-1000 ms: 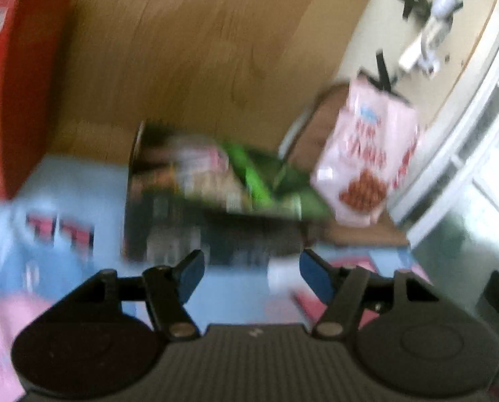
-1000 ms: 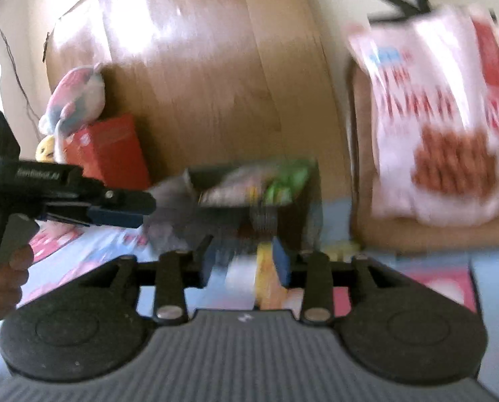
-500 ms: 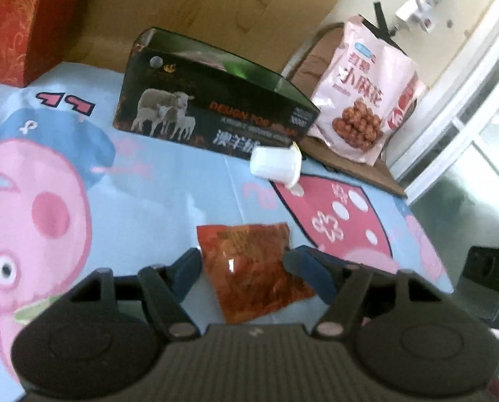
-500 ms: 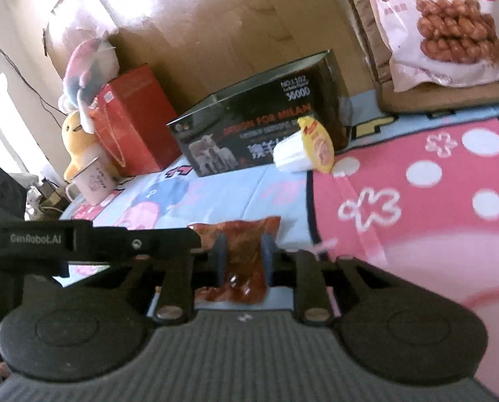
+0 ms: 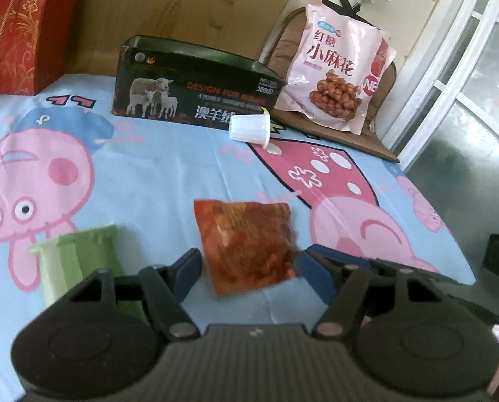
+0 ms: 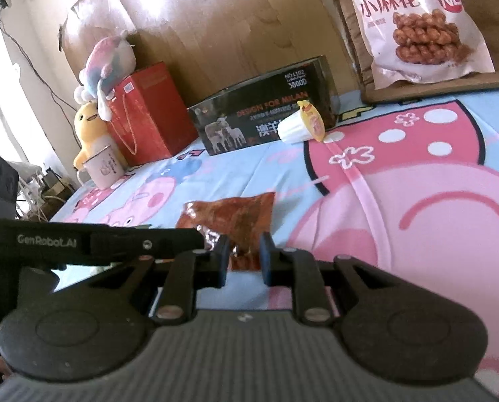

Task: Organize snacks
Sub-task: 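Hold the left tool above the orange snack bag while the right tool approaches it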

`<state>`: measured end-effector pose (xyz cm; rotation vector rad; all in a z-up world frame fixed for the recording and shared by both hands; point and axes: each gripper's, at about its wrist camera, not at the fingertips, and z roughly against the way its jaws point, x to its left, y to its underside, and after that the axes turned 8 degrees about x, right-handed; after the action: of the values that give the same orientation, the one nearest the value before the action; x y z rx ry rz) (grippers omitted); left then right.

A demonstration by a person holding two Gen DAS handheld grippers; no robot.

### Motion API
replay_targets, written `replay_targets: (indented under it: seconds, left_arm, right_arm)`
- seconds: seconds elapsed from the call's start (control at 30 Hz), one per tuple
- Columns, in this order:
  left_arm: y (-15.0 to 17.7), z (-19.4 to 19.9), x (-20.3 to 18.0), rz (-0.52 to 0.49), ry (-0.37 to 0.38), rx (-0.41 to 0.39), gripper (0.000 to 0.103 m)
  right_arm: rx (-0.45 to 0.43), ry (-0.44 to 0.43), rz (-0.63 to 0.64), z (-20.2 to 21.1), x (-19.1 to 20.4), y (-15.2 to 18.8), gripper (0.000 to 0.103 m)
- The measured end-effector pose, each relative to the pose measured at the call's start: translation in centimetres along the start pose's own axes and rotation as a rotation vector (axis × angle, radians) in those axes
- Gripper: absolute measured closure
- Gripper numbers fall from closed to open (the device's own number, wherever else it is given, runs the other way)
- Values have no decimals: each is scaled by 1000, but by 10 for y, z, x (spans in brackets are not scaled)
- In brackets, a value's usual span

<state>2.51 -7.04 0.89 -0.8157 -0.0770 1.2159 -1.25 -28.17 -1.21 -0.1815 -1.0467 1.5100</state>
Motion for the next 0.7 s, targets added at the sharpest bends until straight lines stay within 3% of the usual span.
replay_targets:
  seconds: [0.3, 0.7]
  left_arm:
    - [10, 4, -3, -7, -37, -39, 37]
    - [15, 5, -2, -29, -30, -59, 36]
  right_arm:
    - [-63, 4, -64, 8, -7, 4, 78]
    - [-65, 25, -78, 7, -9, 6, 73]
